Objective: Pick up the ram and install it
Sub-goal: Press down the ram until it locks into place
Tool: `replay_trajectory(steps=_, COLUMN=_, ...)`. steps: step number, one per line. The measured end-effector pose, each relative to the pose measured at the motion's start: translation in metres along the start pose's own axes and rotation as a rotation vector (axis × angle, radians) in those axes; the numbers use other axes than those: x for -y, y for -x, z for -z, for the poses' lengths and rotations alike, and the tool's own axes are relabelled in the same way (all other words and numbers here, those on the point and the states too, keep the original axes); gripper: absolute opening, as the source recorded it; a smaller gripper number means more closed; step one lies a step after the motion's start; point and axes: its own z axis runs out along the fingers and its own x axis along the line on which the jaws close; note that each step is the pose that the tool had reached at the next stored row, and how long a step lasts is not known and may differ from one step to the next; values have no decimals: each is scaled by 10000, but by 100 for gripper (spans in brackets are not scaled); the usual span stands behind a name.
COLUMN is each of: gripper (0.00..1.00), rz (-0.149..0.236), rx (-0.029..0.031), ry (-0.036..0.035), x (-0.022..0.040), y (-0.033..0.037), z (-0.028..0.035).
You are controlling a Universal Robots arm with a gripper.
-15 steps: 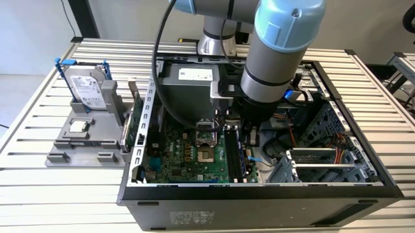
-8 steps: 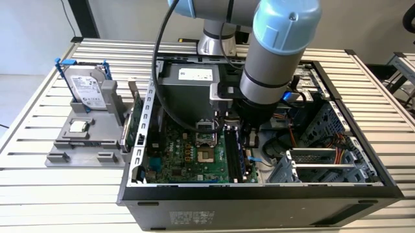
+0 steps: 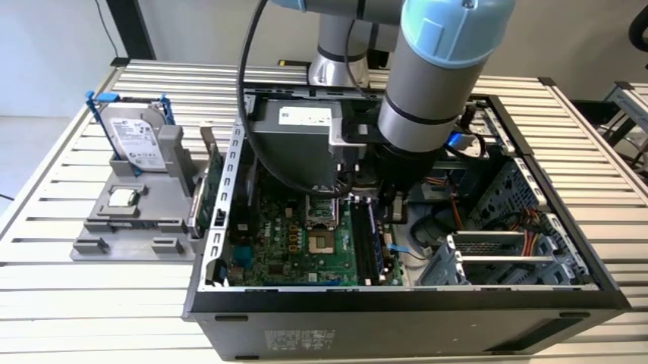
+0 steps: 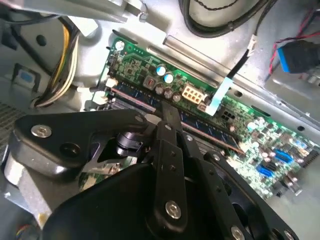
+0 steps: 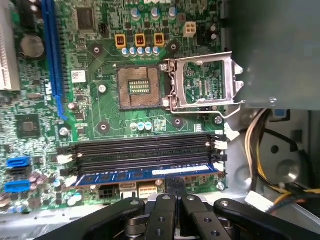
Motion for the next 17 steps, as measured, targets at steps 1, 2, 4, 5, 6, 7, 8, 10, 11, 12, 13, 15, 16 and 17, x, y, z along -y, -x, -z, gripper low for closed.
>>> replay_trajectory(steps=1, gripper=0, rz=0, rx=-1, ry=0, x=1, y=4, z=43)
replay_trajectory(steps=2, gripper=0, rz=0, rx=-1, ry=0, x=3, y=8, z=90)
replay_trajectory(steps=4, gripper=0, rz=0, rx=-1, ry=0, x=5, y=16, z=182)
replay_trajectory(steps=5, gripper=0, rz=0, rx=-1, ry=0, x=7, y=21, z=227)
replay_trajectory(steps=6, gripper=0, rz=0, rx=-2, ry=1, x=8, y=24, z=271)
replay_trajectory(steps=7, gripper=0, rz=1, rx=-3, ry=0, x=9, y=27, z=296)
replay_trajectory(steps=8, gripper=0, rz=1, rx=-2, ry=0, x=9, y=28, z=304)
replay_trajectory(steps=10, gripper=0, rz=1, rx=2, ry=-1, x=9, y=28, z=303)
replay_trajectory(steps=11, gripper=0, rz=1, rx=2, ry=-1, x=9, y=28, z=303)
replay_trajectory(steps=12, gripper=0, rz=1, rx=0, ry=0, x=9, y=28, z=304)
replay_trajectory(steps=13, gripper=0, rz=1, rx=-1, ry=0, x=9, y=28, z=305)
replay_trajectory(steps=15, gripper=0, rz=1, rx=-2, ry=0, x=9, y=28, z=305)
replay_trajectory(steps=16, gripper=0, rz=1, rx=-2, ry=0, x=9, y=28, z=305)
replay_trajectory(steps=17, gripper=0, rz=1, rx=-2, ry=0, x=9, y=28, z=305)
